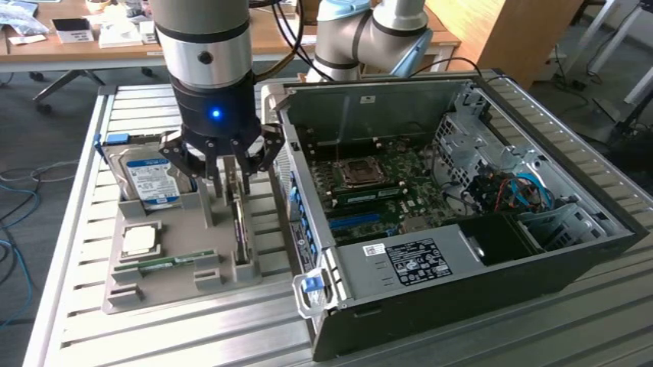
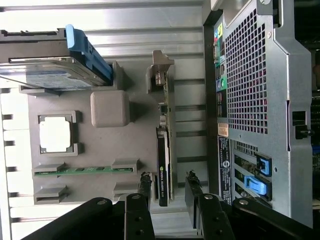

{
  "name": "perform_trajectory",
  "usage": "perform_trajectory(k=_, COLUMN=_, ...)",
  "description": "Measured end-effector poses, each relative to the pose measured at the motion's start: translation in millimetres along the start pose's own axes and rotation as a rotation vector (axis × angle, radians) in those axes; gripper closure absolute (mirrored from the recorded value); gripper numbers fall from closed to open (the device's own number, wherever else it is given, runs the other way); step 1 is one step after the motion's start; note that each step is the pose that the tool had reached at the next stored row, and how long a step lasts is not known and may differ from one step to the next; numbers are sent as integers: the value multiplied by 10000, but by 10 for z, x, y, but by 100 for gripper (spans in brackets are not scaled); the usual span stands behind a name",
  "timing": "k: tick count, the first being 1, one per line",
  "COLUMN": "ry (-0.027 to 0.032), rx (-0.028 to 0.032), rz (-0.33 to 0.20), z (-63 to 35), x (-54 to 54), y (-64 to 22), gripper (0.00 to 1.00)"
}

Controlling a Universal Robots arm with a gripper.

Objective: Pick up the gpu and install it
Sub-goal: 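Pick up the gpu and move the gpu toward the slot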

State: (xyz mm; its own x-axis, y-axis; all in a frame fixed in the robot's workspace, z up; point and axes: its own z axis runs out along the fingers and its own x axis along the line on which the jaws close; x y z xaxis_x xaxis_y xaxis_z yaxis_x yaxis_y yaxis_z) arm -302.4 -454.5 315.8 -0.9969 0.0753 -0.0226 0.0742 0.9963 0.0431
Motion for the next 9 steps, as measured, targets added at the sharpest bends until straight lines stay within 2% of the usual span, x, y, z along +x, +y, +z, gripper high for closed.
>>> perform_trajectory(k=1, ry=-3, rx=-3, rz=0, z=14, x=0, y=0, gripper=58)
perform_trajectory(k=2, ry=-1, rx=-1, rz=0, z=73, x=1, y=-3, gripper=58)
perform_trajectory(k=9, ry=0, rx=-1, rz=0, z=158, x=3, y=-7, gripper=58)
